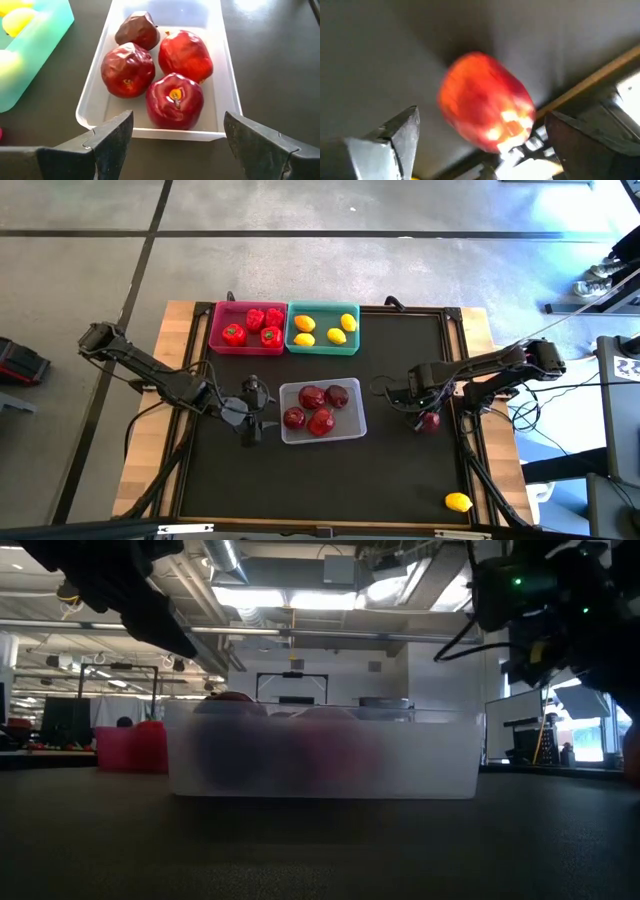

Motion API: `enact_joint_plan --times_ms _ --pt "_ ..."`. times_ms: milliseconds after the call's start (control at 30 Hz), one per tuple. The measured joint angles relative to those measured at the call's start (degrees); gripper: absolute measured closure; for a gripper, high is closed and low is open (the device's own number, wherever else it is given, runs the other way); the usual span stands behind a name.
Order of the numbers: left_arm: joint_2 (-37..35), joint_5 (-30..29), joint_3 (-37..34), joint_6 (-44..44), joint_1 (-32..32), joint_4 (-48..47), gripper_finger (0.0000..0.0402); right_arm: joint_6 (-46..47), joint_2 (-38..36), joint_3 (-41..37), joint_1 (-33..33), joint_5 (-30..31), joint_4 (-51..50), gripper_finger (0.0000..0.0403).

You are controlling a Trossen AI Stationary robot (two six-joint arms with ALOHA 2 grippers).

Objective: Sort produce into baskets
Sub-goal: Put the dark red apple into the transparent bin

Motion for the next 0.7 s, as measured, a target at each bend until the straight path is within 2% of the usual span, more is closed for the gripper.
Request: enact_joint_plan --times_ms 267,367,467,700 --pt "0.0 0.0 0.0 0.0 1.0 0.0 0.0095 1.4 0.0 -4.1 0.0 -1.0 3.4 0.0069" --pt "0.0 0.0 0.0 0.1 1.0 0.0 0.0095 1.3 0.0 -5.3 0.0 -1.8 3.5 0.009" --pt "0.0 0.0 0.0 0.3 1.0 0.0 0.0095 0.5 0.0 -5.4 0.0 -1.1 3.7 0.0133" --pt "0.0 0.0 0.0 1.0 1.0 0.1 0.0095 -2.4 -0.4 -5.1 0.0 0.1 3.9 0.0274"
